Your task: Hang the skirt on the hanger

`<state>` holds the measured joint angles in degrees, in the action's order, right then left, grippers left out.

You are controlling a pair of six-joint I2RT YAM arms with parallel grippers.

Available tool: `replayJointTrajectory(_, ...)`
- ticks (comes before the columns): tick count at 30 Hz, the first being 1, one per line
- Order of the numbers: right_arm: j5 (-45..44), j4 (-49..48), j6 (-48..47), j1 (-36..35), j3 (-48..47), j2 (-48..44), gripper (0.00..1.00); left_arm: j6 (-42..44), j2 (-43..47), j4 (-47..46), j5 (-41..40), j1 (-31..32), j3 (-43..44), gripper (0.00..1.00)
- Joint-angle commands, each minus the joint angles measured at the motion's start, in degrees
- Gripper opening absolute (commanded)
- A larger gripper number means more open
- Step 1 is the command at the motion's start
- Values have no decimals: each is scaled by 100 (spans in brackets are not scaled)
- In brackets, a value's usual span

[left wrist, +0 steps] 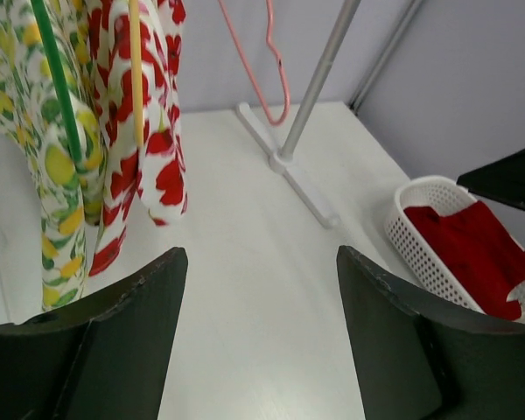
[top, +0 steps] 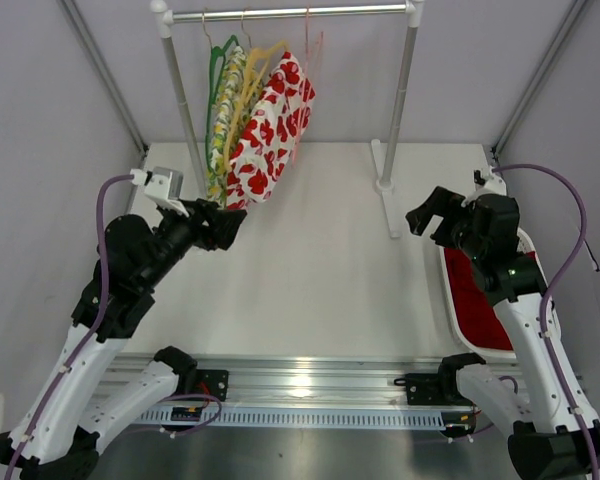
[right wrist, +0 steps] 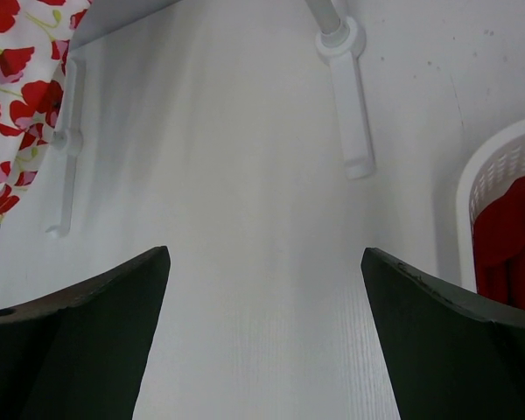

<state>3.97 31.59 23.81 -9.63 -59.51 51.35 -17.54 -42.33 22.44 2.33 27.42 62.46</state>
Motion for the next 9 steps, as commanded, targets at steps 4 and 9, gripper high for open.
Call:
replayJointTrajectory(4, -71, -321, 141, 14, 211, -169, 99, -39, 391, 454, 435, 35, -401, 75)
replayJointTrajectory(9, -369, -347, 167, 14, 220, -257, 99, 92, 506, 612, 584, 35, -498, 75)
